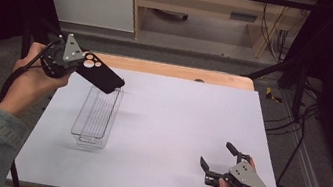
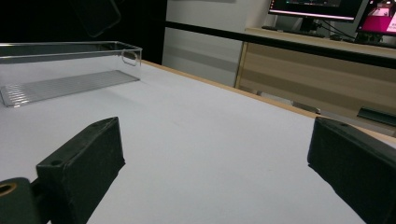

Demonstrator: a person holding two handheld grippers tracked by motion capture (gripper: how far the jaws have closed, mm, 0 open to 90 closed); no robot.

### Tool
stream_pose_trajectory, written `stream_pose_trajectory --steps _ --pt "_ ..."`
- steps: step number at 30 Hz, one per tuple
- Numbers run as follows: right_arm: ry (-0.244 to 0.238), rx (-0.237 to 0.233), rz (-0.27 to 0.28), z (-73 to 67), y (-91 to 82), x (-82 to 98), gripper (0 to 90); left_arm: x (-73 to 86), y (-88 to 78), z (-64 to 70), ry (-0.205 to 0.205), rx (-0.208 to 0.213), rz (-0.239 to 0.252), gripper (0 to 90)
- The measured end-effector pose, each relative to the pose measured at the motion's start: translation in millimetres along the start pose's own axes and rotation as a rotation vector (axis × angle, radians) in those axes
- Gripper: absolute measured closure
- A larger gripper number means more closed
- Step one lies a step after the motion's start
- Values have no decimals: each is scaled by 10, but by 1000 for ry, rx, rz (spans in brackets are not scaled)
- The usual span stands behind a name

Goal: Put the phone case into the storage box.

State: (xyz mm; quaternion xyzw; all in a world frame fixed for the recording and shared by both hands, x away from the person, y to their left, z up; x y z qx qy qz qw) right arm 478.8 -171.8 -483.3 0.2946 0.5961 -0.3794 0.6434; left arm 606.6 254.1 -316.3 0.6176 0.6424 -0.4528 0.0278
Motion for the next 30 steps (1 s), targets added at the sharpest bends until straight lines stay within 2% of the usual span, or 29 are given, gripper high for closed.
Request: stream_pose_trajectory --steps 6,9,15,30 --pt "6 8 2 25 -10 4 40 -30 22 15 36 -4 -11 856" --pt "1 8 1 20 -8 4 40 -20 43 24 69 -3 -30 856" --pt "2 8 2 21 -11 1 40 12 75 -5 104 -9 -60 856" --pt "2 8 5 20 -14 -8 40 62 61 -93 136 -21 -81 855"
Point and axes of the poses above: each handheld gripper's, and its own axes: y roughly forward along the jaws, x roughly out of its underside, z roughly to its right, the point moved 10 cm from there along y, roughly forward along the jaws, and after that the axes turned 2 degrees about z, right-handed, at the moved point
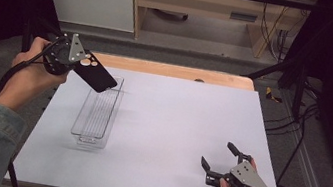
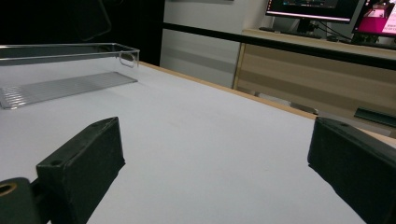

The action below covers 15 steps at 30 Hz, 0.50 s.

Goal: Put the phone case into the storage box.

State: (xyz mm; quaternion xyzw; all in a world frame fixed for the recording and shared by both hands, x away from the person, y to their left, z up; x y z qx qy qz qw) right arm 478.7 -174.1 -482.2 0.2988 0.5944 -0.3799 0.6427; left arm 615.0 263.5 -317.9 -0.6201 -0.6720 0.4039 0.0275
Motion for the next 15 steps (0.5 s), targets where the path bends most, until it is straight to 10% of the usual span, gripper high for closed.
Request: stream_pose_trajectory --steps 15 --pt "-6 -10 7 -4 -10 -8 37 30 54 -35 35 -6 -8 855"
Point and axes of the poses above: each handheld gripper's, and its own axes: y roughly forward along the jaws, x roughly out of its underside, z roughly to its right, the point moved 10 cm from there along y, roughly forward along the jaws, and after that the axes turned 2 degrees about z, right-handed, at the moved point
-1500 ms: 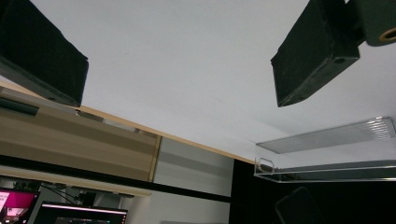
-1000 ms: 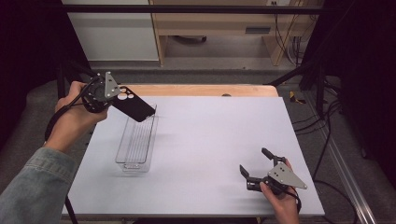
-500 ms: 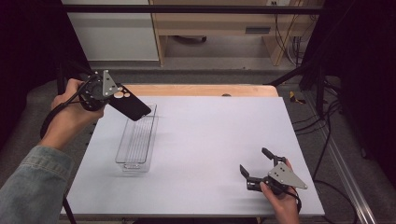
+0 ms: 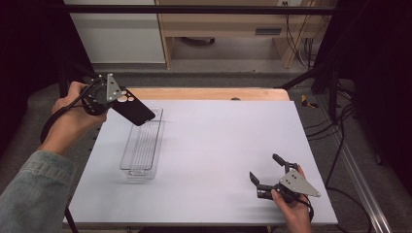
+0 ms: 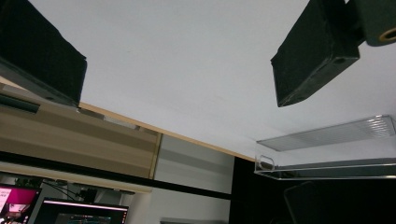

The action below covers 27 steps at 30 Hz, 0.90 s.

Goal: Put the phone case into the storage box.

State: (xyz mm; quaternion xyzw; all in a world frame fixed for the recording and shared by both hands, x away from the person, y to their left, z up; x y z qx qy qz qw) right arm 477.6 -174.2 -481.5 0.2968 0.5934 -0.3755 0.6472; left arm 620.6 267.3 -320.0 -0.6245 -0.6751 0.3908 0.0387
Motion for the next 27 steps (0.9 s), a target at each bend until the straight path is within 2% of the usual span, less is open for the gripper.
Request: stream_pose_trajectory --steps 4,6,9,27 --pt "5 1 3 7 -3 0 35 -4 27 -22 0 -2 -3 855" --pt "4 1 4 6 -2 0 35 -2 28 -30 14 1 -11 855" --pt "3 1 4 1 -3 -1 34 -25 25 -12 18 2 -2 855" --pt "2 -2 7 -6 -4 -6 36 -32 83 29 73 4 -21 855"
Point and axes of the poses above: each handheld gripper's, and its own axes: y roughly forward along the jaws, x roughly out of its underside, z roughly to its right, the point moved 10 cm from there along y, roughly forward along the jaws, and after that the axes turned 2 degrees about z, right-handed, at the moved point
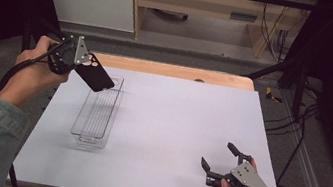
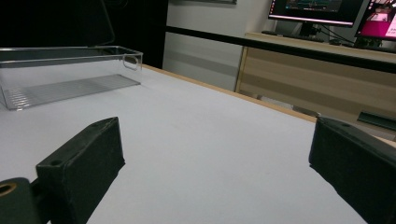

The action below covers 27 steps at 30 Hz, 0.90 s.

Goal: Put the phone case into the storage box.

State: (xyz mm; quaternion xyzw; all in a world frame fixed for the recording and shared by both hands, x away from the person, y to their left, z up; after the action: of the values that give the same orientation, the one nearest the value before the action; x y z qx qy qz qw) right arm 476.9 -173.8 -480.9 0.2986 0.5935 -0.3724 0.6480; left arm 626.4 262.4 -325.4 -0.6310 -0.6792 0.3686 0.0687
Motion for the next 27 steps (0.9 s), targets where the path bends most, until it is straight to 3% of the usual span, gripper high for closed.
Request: stream_pose_trajectory --steps 8,13,22,27 --pt "0 -2 -1 -5 5 1 36 -65 103 45 26 9 7 855" --pt "-5 -4 -2 -9 10 2 36 -72 236 63 77 11 -19 855" --pt "1 -3 -2 -5 16 8 35 -27 388 21 74 14 -30 855" --pt "5 -1 0 9 11 8 35 -47 450 3 101 17 -33 855"
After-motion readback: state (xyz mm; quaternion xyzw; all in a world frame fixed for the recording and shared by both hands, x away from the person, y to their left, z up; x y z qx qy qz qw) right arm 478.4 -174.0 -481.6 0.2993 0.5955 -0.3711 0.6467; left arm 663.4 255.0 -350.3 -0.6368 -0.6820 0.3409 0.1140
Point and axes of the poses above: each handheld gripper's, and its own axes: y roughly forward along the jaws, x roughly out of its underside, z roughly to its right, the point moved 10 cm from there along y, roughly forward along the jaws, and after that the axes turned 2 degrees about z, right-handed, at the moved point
